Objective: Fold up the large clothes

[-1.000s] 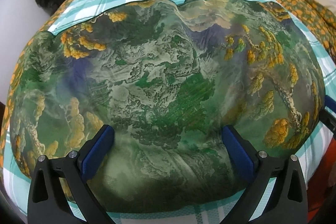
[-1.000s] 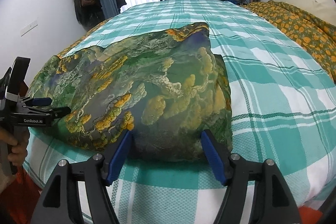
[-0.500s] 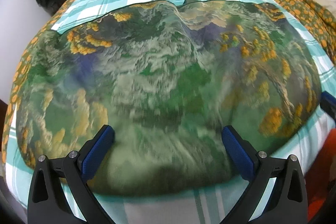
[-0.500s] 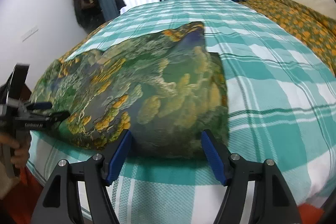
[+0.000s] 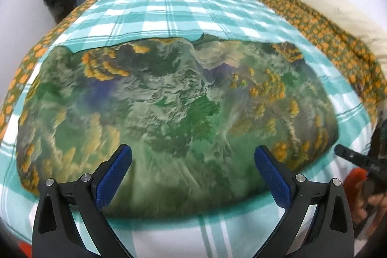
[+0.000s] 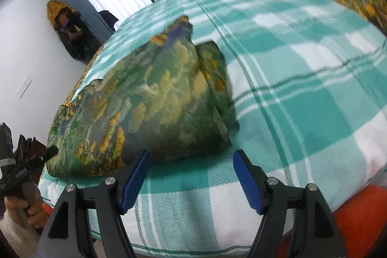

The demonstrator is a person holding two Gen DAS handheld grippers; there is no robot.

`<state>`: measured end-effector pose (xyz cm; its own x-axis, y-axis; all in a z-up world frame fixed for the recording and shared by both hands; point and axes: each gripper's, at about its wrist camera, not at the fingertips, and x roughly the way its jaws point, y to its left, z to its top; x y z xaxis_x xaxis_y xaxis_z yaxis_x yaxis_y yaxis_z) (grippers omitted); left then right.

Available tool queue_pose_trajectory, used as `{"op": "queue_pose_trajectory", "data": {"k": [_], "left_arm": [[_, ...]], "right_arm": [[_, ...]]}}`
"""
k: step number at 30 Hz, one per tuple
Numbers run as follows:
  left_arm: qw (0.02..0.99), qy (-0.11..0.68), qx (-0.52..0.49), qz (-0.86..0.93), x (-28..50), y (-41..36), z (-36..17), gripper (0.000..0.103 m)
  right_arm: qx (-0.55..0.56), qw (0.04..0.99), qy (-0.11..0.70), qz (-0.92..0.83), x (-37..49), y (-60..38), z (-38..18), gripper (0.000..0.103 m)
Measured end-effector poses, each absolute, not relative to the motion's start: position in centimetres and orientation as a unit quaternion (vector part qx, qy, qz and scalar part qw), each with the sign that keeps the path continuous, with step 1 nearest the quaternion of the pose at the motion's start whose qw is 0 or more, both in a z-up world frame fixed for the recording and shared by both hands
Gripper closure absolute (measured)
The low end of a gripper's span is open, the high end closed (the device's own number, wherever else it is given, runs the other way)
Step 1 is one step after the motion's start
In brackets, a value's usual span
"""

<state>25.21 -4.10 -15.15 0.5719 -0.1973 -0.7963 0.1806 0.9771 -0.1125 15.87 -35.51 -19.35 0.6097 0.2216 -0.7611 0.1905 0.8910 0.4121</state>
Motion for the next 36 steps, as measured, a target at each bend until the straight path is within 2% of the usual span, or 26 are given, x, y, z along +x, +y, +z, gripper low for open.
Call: {"op": "queue_pose_trajectory", "data": {"k": [3, 7, 9, 13, 14, 18, 19, 21, 25, 29, 33, 36], "left_arm": [[0.879, 0.464, 0.029, -0.102, 25.8, -5.5, -16.9, 0.002], [0.875, 0.471, 0.043, -0.102, 26.1, -5.8, -18.4, 0.001], [0.873, 0.475, 0.045, -0.104, 26.4, -5.8, -18.6, 0.001], [0.872, 0.475, 0.051, -0.110, 26.3, -5.8, -18.5, 0.001], [0.872, 0.474, 0.048, -0.112, 26.3, -5.7, -18.3, 0.001], [0.871, 0.478, 0.045, -0.103, 25.6, -5.3, -16.8, 0.002], [0.875, 0.472, 0.049, -0.098, 25.4, -5.2, -15.8, 0.005], [0.888, 0.447, 0.058, -0.094, 25.3, -5.2, -13.3, 0.009], [0.909, 0.394, 0.019, -0.131, 26.3, -5.9, -6.1, 0.006], [0.871, 0.431, -0.012, -0.237, 28.4, -10.0, -1.9, 0.005], [0.828, 0.466, 0.059, -0.307, 28.9, -16.3, -0.8, 0.005], [0.828, 0.457, 0.151, -0.288, 28.1, -18.9, -1.7, 0.005]], "right_arm": [[0.289, 0.848, 0.444, 0.023, 16.5, -36.1, -20.8, 0.030], [0.350, 0.843, 0.409, 0.017, 17.3, -37.4, -21.2, 0.030], [0.377, 0.836, 0.398, 0.009, 18.4, -37.8, -21.8, 0.021], [0.407, 0.826, 0.390, -0.008, 20.0, -38.0, -23.0, 0.019], [0.416, 0.824, 0.385, -0.011, 20.1, -38.1, -23.1, 0.021], [0.417, 0.829, 0.373, -0.003, 19.6, -38.7, -22.8, 0.055], [0.413, 0.832, 0.371, 0.002, 19.5, -38.7, -22.5, 0.058], [0.376, 0.853, 0.362, 0.016, 19.2, -38.1, -21.0, 0.067], [0.269, 0.905, 0.326, 0.038, 18.4, -35.2, -16.5, 0.070], [0.168, 0.942, 0.283, 0.058, 17.5, -30.9, -12.5, 0.070], [0.066, 0.962, 0.252, 0.087, 15.9, -26.1, -9.8, 0.070], [-0.005, 0.965, 0.234, 0.117, 14.7, -22.4, -8.7, 0.070]]}}
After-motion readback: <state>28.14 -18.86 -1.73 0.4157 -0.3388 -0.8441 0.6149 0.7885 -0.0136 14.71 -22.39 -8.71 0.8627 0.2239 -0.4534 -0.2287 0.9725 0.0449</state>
